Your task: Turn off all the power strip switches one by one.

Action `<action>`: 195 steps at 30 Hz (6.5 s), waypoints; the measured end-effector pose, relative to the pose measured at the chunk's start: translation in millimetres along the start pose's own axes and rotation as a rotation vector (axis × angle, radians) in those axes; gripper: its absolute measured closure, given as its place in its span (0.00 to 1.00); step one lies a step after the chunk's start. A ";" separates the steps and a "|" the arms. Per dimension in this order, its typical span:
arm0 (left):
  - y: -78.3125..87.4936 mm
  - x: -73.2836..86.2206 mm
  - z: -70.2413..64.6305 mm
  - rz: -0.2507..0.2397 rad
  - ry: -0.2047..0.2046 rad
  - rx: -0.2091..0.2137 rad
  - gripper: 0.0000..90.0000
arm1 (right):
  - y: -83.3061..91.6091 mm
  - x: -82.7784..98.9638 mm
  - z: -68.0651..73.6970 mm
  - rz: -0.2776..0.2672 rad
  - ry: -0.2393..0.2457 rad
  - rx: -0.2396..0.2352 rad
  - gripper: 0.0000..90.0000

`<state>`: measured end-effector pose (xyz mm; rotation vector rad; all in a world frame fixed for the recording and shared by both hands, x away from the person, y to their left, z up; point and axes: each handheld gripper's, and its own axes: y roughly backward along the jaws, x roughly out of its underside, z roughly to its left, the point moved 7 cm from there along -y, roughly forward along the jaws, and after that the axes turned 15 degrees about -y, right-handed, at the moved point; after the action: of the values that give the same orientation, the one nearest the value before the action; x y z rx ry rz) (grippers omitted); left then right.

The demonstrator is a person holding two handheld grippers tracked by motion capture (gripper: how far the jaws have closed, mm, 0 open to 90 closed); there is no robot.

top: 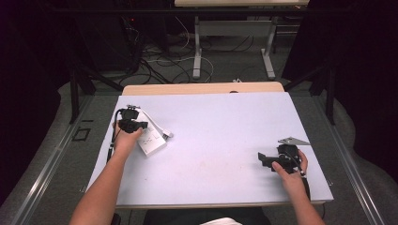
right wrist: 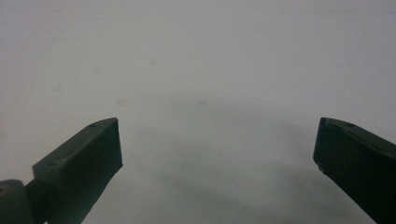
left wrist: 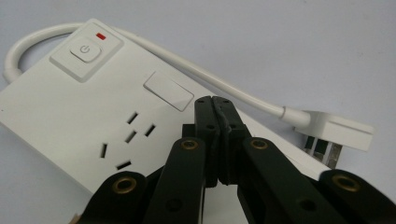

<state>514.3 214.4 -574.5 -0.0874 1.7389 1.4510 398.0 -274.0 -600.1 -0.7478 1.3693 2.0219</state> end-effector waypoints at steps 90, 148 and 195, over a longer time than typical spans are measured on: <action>-7.9 6.6 -19.4 -0.083 -0.046 0.015 1.00 | -1.3 1.0 1.0 0.008 0.007 -0.005 0.01; 3.4 12.0 -57.7 -0.066 -0.071 0.064 1.00 | 3.6 1.1 -2.1 0.000 0.005 0.002 0.01; 26.0 15.6 -79.0 -0.145 -0.094 0.067 0.88 | 8.6 -1.1 -6.1 -0.016 -0.004 0.005 0.01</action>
<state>447.0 163.8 -566.6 -0.1056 1.6675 1.2708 393.3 -282.5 -595.9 -0.7498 1.3614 2.0062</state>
